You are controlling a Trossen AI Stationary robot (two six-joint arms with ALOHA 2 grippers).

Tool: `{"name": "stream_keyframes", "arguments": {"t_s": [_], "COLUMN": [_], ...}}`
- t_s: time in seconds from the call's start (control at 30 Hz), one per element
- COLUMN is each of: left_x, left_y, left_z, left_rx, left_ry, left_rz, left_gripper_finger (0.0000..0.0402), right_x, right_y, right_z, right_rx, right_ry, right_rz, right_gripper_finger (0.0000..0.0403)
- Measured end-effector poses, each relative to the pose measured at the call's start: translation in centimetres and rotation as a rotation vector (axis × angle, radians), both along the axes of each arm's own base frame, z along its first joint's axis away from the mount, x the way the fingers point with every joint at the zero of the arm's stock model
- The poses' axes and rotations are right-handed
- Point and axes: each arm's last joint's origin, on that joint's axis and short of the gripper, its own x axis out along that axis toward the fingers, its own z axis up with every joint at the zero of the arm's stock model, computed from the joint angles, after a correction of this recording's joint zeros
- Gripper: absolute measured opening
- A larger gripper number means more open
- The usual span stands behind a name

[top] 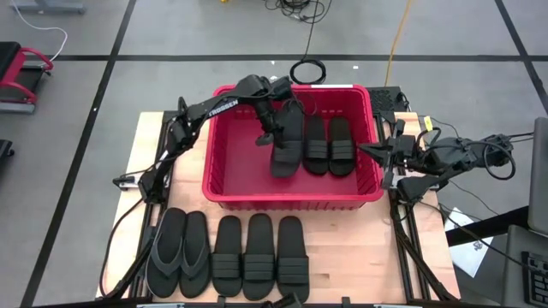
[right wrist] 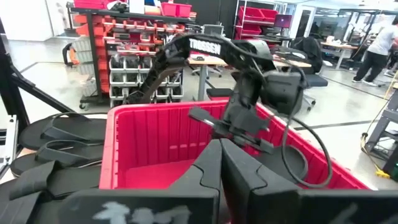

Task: Pick and place slides into bin
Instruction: Put the black slide into the red bin

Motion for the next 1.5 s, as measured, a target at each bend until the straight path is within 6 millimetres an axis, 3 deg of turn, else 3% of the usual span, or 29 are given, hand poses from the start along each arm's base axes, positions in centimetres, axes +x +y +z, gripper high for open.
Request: {"name": "stream_keyframes", "arguments": {"t_s": [0.6,0.97,1.27,1.5], "left_x": [1.9,0.6,-0.3,-0.1], "left_y": [1.8,3.8,4.5,4.8], "left_z": [-5.9,-6.8,-10.7,-10.3], "left_rx": [-0.167,-0.193,-0.251,-0.230], "left_ry": [-0.016,-0.023,0.011,-0.020], "left_rz": [-0.021,-0.003,0.016,0.026], "left_gripper_finger": [0.0001,0.0001,0.0001,0.0001], "right_x": [0.0,0.0,0.0,0.0], "right_y": [0.0,0.0,0.0,0.0], "right_z": [0.0,0.0,0.0,0.0], "right_rx": [0.012,0.021,0.006,0.005], "right_ry": [-0.007,-0.009,-0.005,-0.005], "right_rz": [-0.001,-0.002,-0.001,0.000], "right_gripper_finger": [0.0000,0.0000,0.0000,0.0000]}}
